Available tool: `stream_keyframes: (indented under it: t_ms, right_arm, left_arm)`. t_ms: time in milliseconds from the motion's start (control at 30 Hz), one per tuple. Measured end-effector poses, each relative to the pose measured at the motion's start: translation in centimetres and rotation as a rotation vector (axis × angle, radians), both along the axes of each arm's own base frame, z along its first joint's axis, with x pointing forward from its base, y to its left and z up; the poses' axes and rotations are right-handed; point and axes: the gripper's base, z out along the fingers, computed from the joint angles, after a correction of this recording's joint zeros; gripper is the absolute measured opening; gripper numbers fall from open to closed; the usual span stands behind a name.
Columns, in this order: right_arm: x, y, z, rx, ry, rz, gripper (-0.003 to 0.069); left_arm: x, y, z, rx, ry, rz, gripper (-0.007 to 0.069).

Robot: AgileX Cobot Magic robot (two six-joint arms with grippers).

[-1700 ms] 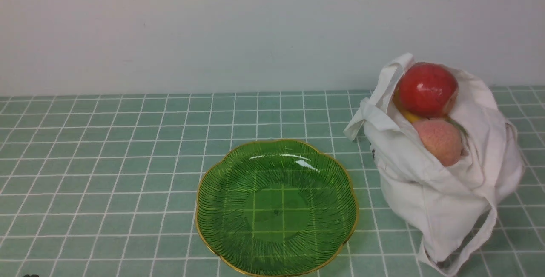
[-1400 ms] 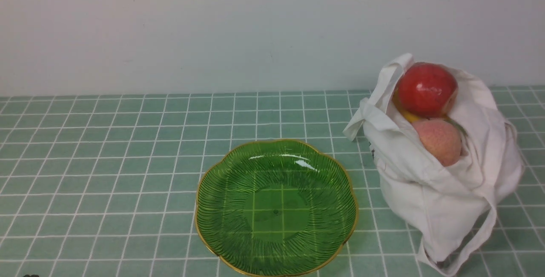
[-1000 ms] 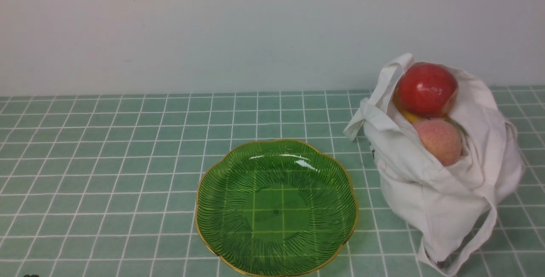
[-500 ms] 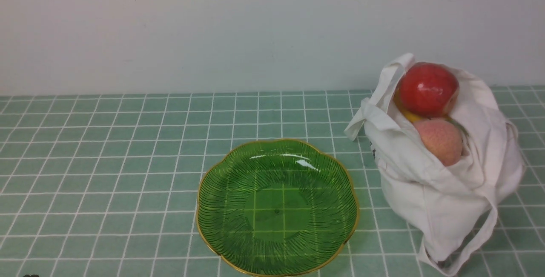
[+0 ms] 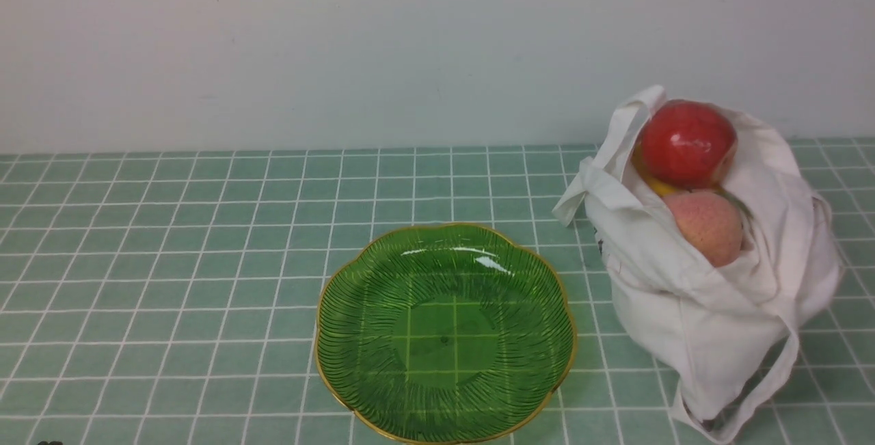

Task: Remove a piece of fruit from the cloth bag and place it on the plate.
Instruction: Use the right arm to grab an apple from the bag

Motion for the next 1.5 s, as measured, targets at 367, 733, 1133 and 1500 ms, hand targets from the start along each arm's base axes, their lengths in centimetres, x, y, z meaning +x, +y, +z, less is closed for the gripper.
stream_keyframes:
  t_ms: [367, 733, 1133, 1500]
  right_arm:
    - [-0.1, -0.8, 0.8, 0.248, -0.078, -0.033, -0.0015]
    - [-0.2, -1.0, 1.1, 0.262, -0.115, -0.050, -0.0015]
    - [2.0, 1.4, 10.8, -0.065, 0.172, 0.127, -0.0011]
    - [15.2, 3.3, 15.8, -0.489, 0.742, 0.271, -0.0001]
  left_arm:
    - [0.0, 0.0, 0.0, 0.000, 0.000, 0.000, -0.0008]
    - [0.0, 0.0, 0.0, 0.000, 0.000, 0.000, -0.0008]
    - [0.0, 0.0, 0.0, 0.000, 0.000, 0.000, -0.0008]
    - [0.0, 0.0, 0.0, 0.000, 0.000, 0.000, -0.0008]
